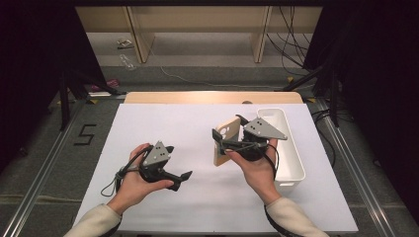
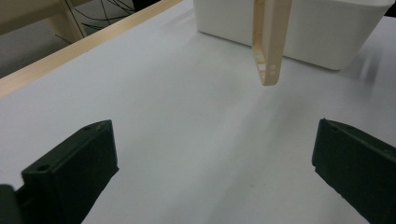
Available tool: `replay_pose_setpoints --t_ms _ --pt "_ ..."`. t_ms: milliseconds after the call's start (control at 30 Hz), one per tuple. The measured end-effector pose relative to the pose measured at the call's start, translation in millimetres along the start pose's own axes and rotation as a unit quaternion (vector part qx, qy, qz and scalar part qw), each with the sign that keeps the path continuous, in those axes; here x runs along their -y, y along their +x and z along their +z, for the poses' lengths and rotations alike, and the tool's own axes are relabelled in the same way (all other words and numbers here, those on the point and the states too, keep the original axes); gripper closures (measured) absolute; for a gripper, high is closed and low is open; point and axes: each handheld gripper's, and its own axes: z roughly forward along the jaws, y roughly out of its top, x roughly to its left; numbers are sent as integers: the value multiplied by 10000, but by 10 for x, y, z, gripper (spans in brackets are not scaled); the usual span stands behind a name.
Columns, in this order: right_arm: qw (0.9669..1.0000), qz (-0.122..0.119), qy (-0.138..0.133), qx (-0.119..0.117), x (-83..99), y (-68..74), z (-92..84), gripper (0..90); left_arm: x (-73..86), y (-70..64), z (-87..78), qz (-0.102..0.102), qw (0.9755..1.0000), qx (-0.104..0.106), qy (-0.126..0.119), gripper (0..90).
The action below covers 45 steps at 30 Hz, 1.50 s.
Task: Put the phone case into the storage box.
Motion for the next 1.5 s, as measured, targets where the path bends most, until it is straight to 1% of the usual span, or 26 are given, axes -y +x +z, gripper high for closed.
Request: replay_pose_setpoints --t_ms 333,433,667,1033,1200,1500 --pt "10000 19 -13 27 -15 -16 -14 120 63 70 -97 34 10000 -59 -26 0" --pt "10000 22 -28 33 -20 -23 -19 120 95 82 -114 -7 10000 -77 -18 0" --pt "10000 30 -43 64 -34 -42 -32 120 126 105 -154 -14 9999 -130 -17 0" --pt "9999 49 -66 94 -55 -62 -49 120 154 118 -164 -13 9998 -175 -13 0" --pt "9999 47 -80 113 -61 -71 -55 120 159 119 -166 31 9998 -173 27 0" --pt "9998 72 -107 133 -80 -91 -72 119 173 111 -159 23 9998 -170 38 0"
